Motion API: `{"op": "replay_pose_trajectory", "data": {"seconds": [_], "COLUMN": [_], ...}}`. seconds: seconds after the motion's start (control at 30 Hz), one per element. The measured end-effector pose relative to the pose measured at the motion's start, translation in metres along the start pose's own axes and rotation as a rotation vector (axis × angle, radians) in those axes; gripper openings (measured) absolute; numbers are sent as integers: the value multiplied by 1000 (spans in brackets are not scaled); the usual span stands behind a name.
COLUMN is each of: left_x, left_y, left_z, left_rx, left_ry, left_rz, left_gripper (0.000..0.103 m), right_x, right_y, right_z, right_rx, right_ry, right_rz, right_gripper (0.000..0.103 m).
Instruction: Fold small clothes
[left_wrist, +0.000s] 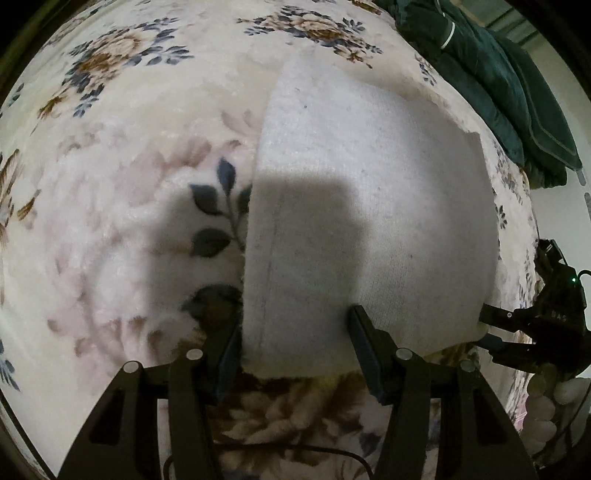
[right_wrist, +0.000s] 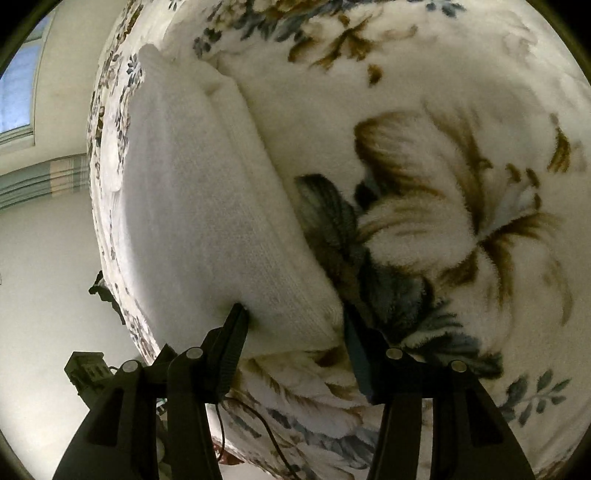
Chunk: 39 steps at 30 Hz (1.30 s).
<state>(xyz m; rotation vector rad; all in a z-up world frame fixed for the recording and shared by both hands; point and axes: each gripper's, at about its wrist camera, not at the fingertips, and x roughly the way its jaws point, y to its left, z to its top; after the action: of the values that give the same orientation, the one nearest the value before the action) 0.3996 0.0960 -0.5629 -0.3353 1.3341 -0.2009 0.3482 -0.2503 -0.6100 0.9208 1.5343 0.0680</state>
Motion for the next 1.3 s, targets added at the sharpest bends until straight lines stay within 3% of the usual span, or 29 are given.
{"op": "replay_pose_trajectory", "data": {"seconds": [0.1, 0.17, 0.23, 0.4, 0.43, 0.5, 0.57, 0.63, 0.7, 0.77, 0.87, 0.97, 1.03, 1.1, 1.13, 1.17, 1.2, 1.3], "left_x": [-1, -1, -4, -19, -16, -11, -20, -35, -47, -47, -27, 8, 29, 38, 36, 32, 28, 0], "left_y": [0, -3, -2, 15, 21, 30, 28, 22, 22, 23, 18, 10, 5, 1, 0, 1, 2, 7], "left_z": [-3, -5, -8, -8, -9, -9, -8, -1, 14, 39, 88, 134, 155, 168, 170, 172, 173, 177], "left_rx": [4, 21, 22, -66, -87, -145, -156, -141, -133, -111, -37, 14, 17, 17, 15, 10, 7, 16], "left_ry": [-9, -25, -36, -59, -49, -16, -6, -20, -60, -89, -95, -42, -1, -11, -28, -48, -57, -147], "left_rz": [-3, -7, -37, -126, -125, -136, -169, -146, -154, -150, -97, -73, -113, -139, -146, -150, -161, -199], "left_gripper": [53, 52, 19, 15, 15, 16, 22, 32, 34, 35, 36, 36, 35, 33, 27, 13, 7, 7], "right_x": [-4, -6, -10, -33, -30, -20, -21, -28, -43, -56, -61, -49, -37, -31, -30, -31, -37, -56], "right_y": [1, 5, 10, 7, 4, 0, 2, 14, 26, 45, 80, 113, 126, 133, 137, 144, 152, 169], "right_z": [-1, 0, 0, 0, 4, 10, 15, 25, 37, 59, 95, 131, 149, 164, 164, 163, 162, 157], "right_rx": [-17, -36, -57, -14, 0, 21, 21, -21, -65, -122, -220, -291, -297, -271, -269, -282, -304, -333], "right_ry": [-10, -24, -42, -129, -111, -37, -8, 17, -19, -80, -156, -185, -169, -177, -206, -232, -265, -349], "right_rz": [-8, -26, -47, -102, -111, -104, -101, -112, -100, -114, -128, -166, -149, -121, -116, -122, -132, -103], "right_gripper": [46, 32, 22, 12, 12, 12, 19, 22, 26, 45, 46, 46, 46, 17, 5, 5, 5, 4]}}
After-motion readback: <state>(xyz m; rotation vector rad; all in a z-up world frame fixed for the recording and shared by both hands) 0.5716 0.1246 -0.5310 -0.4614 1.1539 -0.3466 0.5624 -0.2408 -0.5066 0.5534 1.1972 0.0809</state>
